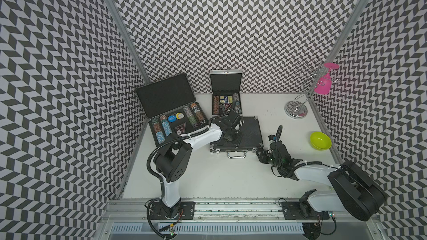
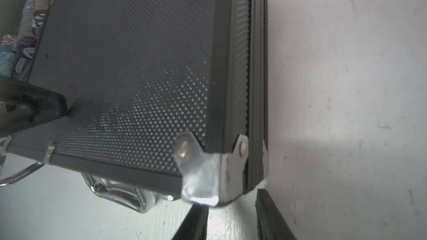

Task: Close the poker set cases
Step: Fasten the fastener on the poker set case.

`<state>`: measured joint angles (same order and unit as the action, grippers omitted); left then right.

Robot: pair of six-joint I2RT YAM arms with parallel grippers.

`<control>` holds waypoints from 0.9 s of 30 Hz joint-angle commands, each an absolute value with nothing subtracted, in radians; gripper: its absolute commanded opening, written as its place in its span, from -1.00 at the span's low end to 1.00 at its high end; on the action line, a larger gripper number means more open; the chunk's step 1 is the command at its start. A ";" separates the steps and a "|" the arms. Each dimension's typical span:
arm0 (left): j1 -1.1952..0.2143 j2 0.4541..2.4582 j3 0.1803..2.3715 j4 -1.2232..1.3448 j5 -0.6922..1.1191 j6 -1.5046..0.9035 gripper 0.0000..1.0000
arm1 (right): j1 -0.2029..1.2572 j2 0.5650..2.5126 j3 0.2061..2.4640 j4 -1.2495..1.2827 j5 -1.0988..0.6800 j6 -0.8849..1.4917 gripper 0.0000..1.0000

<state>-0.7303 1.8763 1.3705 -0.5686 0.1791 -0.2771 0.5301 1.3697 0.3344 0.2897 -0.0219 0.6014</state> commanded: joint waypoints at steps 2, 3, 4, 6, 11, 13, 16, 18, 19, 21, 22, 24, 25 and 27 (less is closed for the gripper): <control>-0.737 1.890 1.332 -0.670 0.202 -0.261 -1.00 | 0.525 1.426 0.342 0.214 0.044 0.630 -0.30; -0.736 1.889 1.333 -0.670 0.204 -0.260 -1.00 | 0.525 1.435 0.345 0.219 0.041 0.630 -0.29; -0.738 1.888 1.332 -0.670 0.203 -0.261 -1.00 | 0.525 1.441 0.348 0.224 0.037 0.629 -0.28; -0.737 1.890 1.329 -0.671 0.205 -0.260 -1.00 | 0.525 1.446 0.353 0.231 0.030 0.625 -0.27; -0.736 1.888 1.322 -0.669 0.207 -0.259 -1.00 | 0.525 1.458 0.352 0.233 0.033 0.628 -0.30; -0.736 1.885 1.315 -0.666 0.207 -0.259 -1.00 | 0.525 1.460 0.355 0.223 0.047 0.634 -0.38; -0.736 1.882 1.307 -0.663 0.212 -0.262 -1.00 | 0.525 1.468 0.362 0.219 0.055 0.641 -0.48; -0.736 1.881 1.303 -0.661 0.214 -0.262 -1.00 | 0.525 1.471 0.363 0.223 0.052 0.645 -0.51; -0.736 1.878 1.301 -0.661 0.215 -0.264 -1.00 | 0.525 1.471 0.364 0.224 0.049 0.644 -0.52; -0.736 1.875 1.298 -0.661 0.214 -0.263 -1.00 | 0.525 1.467 0.361 0.226 0.050 0.646 -0.54; -0.736 1.874 1.298 -0.660 0.214 -0.262 -1.00 | 0.525 1.461 0.358 0.227 0.053 0.648 -0.55; -0.736 1.873 1.293 -0.661 0.214 -0.265 -1.00 | 0.525 1.451 0.353 0.228 0.055 0.652 -0.59; -0.736 1.869 1.291 -0.660 0.215 -0.267 -1.00 | 0.525 1.445 0.353 0.223 0.056 0.652 -0.61; -0.736 1.866 1.285 -0.657 0.214 -0.268 -1.00 | 0.525 1.428 0.351 0.213 0.060 0.657 -0.62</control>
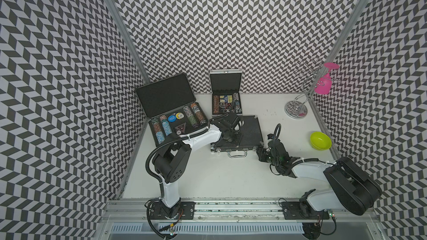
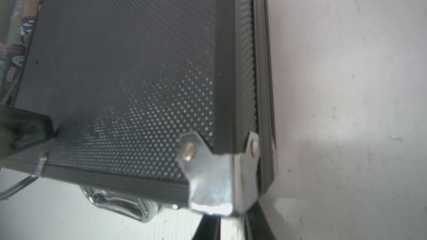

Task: Close the poker set cases
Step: Fasten the fastener on the poker set case.

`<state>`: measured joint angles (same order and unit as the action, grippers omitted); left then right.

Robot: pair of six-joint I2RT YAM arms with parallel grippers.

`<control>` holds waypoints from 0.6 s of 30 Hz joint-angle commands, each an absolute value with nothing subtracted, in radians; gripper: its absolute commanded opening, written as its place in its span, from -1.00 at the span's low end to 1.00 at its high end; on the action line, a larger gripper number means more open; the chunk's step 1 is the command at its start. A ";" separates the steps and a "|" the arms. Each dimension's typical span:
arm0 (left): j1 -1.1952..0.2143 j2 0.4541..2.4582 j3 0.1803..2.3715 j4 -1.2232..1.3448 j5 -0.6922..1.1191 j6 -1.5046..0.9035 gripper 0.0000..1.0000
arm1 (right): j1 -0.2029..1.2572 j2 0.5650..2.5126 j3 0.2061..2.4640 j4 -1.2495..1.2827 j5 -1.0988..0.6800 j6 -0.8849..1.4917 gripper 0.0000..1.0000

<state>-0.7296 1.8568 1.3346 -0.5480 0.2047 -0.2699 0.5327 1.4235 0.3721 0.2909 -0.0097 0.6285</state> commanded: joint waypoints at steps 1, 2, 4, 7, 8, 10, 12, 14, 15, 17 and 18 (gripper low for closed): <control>-0.735 1.865 1.284 -0.657 0.213 -0.270 -1.00 | 0.525 1.411 0.351 0.205 0.058 0.663 -0.62; -0.736 1.865 1.284 -0.657 0.213 -0.270 -1.00 | 0.525 1.393 0.348 0.200 0.055 0.668 -0.60; -0.736 1.863 1.285 -0.657 0.212 -0.272 -1.00 | 0.525 1.359 0.336 0.192 0.050 0.688 -0.56; -0.736 1.861 1.287 -0.657 0.211 -0.273 -1.00 | 0.524 1.357 0.318 0.203 0.050 0.713 -0.56; -0.735 1.861 1.287 -0.654 0.212 -0.274 -1.00 | 0.522 1.366 0.318 0.210 0.043 0.714 -0.57; -0.736 1.864 1.287 -0.653 0.213 -0.275 -1.00 | 0.523 1.382 0.321 0.224 0.011 0.716 -0.61; -0.736 1.864 1.287 -0.653 0.213 -0.275 -1.00 | 0.523 1.372 0.302 0.276 -0.046 0.754 -0.65; -0.735 1.864 1.288 -0.653 0.212 -0.272 -1.00 | 0.523 1.347 0.251 0.360 -0.100 0.833 -0.70; -0.735 1.865 1.288 -0.653 0.212 -0.272 -1.00 | 0.523 1.336 0.231 0.394 -0.111 0.874 -0.72; -0.734 1.865 1.286 -0.652 0.213 -0.272 -1.00 | 0.523 1.315 0.183 0.438 -0.118 0.941 -0.78; -0.734 1.865 1.287 -0.650 0.214 -0.273 -1.00 | 0.525 1.303 0.173 0.463 -0.122 0.971 -0.80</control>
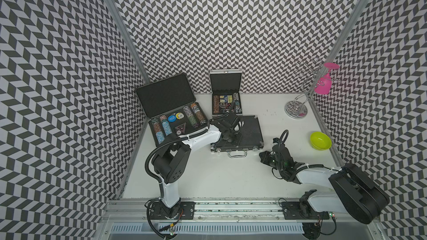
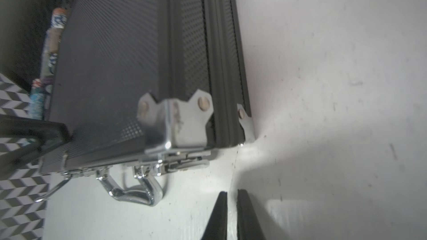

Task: Close the poker set cases
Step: Fasten the fastener on the poker set case.

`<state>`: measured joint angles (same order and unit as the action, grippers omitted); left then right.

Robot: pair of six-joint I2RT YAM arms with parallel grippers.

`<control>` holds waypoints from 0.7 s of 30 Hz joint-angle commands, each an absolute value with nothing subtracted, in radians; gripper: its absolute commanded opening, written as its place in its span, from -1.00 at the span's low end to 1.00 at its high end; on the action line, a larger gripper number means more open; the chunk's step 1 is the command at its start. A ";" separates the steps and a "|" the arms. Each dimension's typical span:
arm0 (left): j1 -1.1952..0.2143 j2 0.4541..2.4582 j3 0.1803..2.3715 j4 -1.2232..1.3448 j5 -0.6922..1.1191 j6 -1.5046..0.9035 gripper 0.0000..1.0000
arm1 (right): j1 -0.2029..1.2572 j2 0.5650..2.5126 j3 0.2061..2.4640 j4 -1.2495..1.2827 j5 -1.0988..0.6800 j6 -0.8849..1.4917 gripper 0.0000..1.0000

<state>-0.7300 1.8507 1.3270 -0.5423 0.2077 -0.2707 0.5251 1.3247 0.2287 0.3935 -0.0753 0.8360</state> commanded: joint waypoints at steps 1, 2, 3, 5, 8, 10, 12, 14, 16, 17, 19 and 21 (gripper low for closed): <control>-0.734 1.867 1.285 -0.648 0.216 -0.273 -1.00 | 0.525 1.298 0.169 0.480 -0.126 1.008 -0.82; -0.736 1.867 1.285 -0.647 0.217 -0.275 -1.00 | 0.527 1.291 0.166 0.496 -0.124 1.046 -0.84; -0.736 1.867 1.283 -0.644 0.220 -0.274 -1.00 | 0.528 1.290 0.159 0.528 -0.125 1.077 -0.84; -0.735 1.865 1.282 -0.641 0.224 -0.276 -1.00 | 0.529 1.301 0.156 0.568 -0.122 1.124 -0.82; -0.736 1.865 1.279 -0.639 0.222 -0.275 -1.00 | 0.529 1.346 0.161 0.633 -0.132 1.157 -0.81; -0.735 1.863 1.275 -0.637 0.222 -0.274 -1.00 | 0.529 1.378 0.164 0.676 -0.138 1.175 -0.82; -0.735 1.860 1.268 -0.632 0.224 -0.275 -1.00 | 0.529 1.401 0.164 0.720 -0.137 1.195 -0.82; -0.735 1.860 1.263 -0.629 0.227 -0.278 -1.00 | 0.530 1.414 0.178 0.728 -0.131 1.200 -0.83; -0.735 1.859 1.260 -0.629 0.228 -0.275 -1.00 | 0.530 1.419 0.190 0.716 -0.109 1.205 -0.83; -0.734 1.859 1.259 -0.629 0.229 -0.274 -1.00 | 0.531 1.422 0.195 0.714 -0.098 1.207 -0.84; -0.734 1.858 1.258 -0.627 0.230 -0.272 -1.00 | 0.530 1.435 0.210 0.717 -0.091 1.207 -0.84; -0.735 1.861 1.259 -0.627 0.235 -0.272 -1.00 | 0.531 1.462 0.213 0.727 -0.092 1.217 -0.84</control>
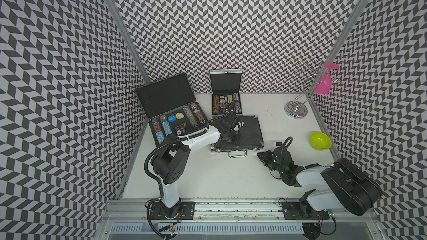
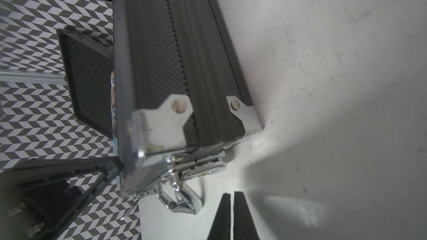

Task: Close the poker set cases
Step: Fasten the fastener on the poker set case.

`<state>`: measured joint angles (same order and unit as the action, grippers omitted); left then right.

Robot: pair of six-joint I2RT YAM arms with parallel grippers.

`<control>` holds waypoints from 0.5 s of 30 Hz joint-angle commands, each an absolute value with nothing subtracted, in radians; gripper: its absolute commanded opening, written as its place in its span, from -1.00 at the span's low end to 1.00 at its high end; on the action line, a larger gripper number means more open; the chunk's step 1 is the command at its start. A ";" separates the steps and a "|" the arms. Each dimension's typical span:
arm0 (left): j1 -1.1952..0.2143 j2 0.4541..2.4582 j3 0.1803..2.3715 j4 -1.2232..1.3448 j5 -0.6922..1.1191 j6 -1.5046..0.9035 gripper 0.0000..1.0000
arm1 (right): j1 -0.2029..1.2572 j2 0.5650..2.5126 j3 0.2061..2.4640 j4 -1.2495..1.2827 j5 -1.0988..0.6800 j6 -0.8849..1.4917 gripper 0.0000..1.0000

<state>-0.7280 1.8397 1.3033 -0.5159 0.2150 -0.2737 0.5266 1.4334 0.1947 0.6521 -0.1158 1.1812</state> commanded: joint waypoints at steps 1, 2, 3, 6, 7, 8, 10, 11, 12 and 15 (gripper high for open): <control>-0.734 1.862 1.259 -0.627 0.237 -0.273 -1.00 | 0.531 1.474 0.213 0.740 -0.095 1.228 -0.84; -0.735 1.864 1.258 -0.626 0.241 -0.273 -1.00 | 0.533 1.489 0.245 0.746 -0.095 1.238 -0.84; -0.735 1.863 1.259 -0.626 0.242 -0.273 -1.00 | 0.534 1.502 0.251 0.747 -0.090 1.246 -0.85; -0.735 1.860 1.258 -0.627 0.245 -0.268 -1.00 | 0.542 1.529 0.255 0.755 -0.070 1.260 -0.85; -0.735 1.860 1.259 -0.629 0.246 -0.267 -1.00 | 0.544 1.540 0.257 0.757 -0.062 1.268 -0.86; -0.734 1.860 1.259 -0.630 0.246 -0.267 -1.00 | 0.546 1.548 0.257 0.768 -0.050 1.271 -0.86; -0.734 1.858 1.259 -0.633 0.247 -0.265 -1.00 | 0.548 1.569 0.267 0.769 -0.034 1.278 -0.86; -0.733 1.859 1.259 -0.635 0.246 -0.263 -1.00 | 0.548 1.576 0.269 0.771 -0.027 1.279 -0.86; -0.734 1.859 1.259 -0.639 0.245 -0.262 -1.00 | 0.548 1.576 0.273 0.763 -0.025 1.279 -0.86; -0.734 1.857 1.262 -0.643 0.240 -0.260 -1.00 | 0.549 1.562 0.268 0.753 -0.021 1.275 -0.86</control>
<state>-0.7258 1.8393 1.3029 -0.5144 0.2329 -0.2707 0.5503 1.5551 0.2527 0.7101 -0.0860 1.2510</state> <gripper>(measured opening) 0.048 0.069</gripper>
